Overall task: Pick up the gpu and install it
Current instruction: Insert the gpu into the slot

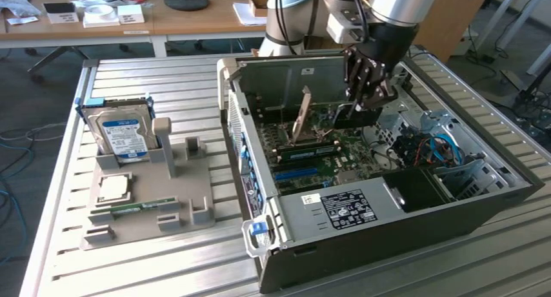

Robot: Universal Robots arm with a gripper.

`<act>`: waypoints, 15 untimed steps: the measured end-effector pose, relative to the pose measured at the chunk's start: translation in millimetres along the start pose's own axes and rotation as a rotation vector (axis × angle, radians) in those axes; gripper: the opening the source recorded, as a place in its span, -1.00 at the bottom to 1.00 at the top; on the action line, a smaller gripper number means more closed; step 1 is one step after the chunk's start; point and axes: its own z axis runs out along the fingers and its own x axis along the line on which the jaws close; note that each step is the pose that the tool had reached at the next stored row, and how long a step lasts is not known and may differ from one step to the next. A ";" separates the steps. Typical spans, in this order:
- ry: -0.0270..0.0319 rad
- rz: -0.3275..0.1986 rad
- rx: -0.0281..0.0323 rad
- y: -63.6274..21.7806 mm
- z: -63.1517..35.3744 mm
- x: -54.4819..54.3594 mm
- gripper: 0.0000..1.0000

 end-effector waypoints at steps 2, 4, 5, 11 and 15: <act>0.0001 0.000 -0.0001 0.1 2.5 0.1 -0.47; 0.0001 0.000 0.0000 0.3 4.8 0.2 -0.47; 0.0002 0.000 0.0000 0.4 5.8 0.2 -0.47; 0.0002 0.000 0.0000 0.9 11.0 0.3 -0.47; 0.0001 0.000 0.0000 1.3 11.9 1.8 -0.47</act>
